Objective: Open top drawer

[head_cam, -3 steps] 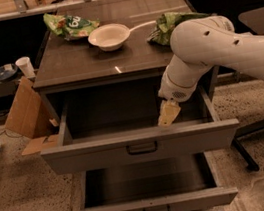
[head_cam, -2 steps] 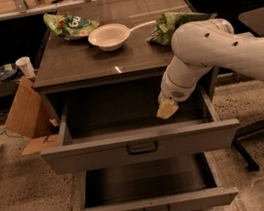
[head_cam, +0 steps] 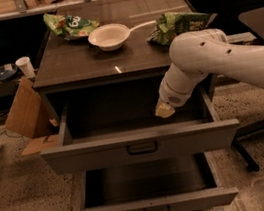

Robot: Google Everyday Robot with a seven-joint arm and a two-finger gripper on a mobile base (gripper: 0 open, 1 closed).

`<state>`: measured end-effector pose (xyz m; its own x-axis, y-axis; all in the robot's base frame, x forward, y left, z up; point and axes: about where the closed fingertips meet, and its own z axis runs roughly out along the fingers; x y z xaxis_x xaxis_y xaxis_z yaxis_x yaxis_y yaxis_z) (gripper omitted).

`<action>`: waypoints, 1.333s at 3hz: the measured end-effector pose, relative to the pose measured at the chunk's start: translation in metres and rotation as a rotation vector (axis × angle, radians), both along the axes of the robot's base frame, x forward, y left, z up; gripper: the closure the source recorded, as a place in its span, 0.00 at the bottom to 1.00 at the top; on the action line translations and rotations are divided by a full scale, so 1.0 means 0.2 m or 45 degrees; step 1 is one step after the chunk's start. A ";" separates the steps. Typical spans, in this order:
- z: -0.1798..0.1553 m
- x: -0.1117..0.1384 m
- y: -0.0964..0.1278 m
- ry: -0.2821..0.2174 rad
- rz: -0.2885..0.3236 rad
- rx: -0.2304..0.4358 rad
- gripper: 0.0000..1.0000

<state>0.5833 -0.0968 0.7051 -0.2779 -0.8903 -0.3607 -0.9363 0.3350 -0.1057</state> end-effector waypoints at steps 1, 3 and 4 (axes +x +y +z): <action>-0.09 -0.05 0.00 0.037 0.016 0.010 1.00; -0.19 -0.17 -0.04 0.104 0.056 0.034 1.00; -0.22 -0.24 -0.08 0.135 0.114 0.041 1.00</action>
Offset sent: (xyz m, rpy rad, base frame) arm -0.0396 -0.0102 -0.0472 0.0276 0.0970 0.0586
